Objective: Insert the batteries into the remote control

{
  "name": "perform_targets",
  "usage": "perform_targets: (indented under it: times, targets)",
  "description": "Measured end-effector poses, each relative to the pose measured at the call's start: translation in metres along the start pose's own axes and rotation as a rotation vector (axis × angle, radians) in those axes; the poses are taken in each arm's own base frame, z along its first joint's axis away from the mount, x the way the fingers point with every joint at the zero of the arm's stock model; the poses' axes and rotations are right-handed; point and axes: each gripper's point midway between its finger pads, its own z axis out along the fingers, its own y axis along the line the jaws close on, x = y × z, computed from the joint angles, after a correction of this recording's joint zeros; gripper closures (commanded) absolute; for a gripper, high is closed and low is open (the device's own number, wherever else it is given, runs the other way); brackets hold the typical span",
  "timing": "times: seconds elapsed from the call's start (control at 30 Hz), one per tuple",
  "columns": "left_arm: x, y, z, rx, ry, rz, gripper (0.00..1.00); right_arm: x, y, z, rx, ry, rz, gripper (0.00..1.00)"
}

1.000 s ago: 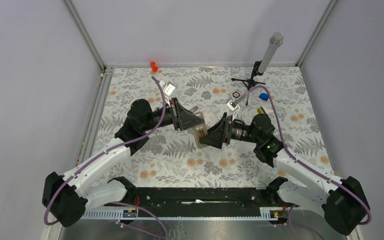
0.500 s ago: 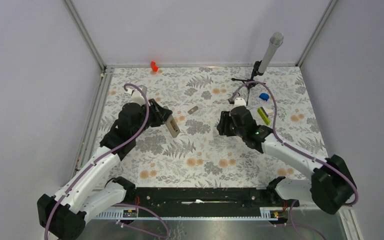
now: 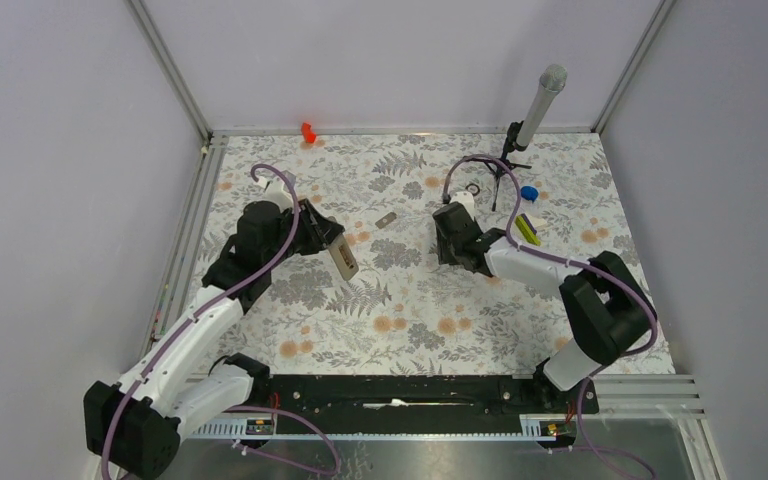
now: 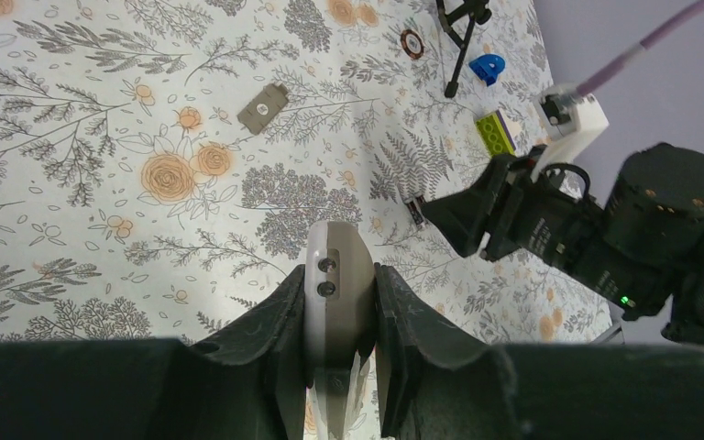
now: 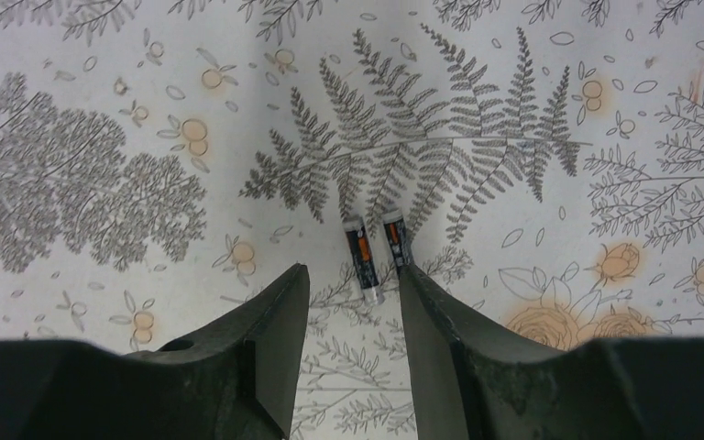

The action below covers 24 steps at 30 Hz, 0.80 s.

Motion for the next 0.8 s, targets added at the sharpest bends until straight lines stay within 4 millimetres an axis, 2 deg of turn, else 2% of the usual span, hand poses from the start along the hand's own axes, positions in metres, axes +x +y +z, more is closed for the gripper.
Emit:
perform_targets:
  times: [0.2, 0.47, 0.8]
  targets:
    - [0.003, 0.000, 0.001, 0.017, 0.024, -0.011, 1.00, -0.004, -0.008, 0.021, 0.047, 0.035, 0.008, 0.45]
    - [0.005, 0.003, 0.002, 0.020, 0.036, -0.020, 1.00, 0.008, -0.005, 0.028, 0.011, 0.093, -0.035, 0.59]
    - [0.006, 0.007, 0.006, 0.019, 0.045, -0.033, 1.00, 0.012, 0.002, 0.035, -0.014, 0.122, -0.047, 0.60]
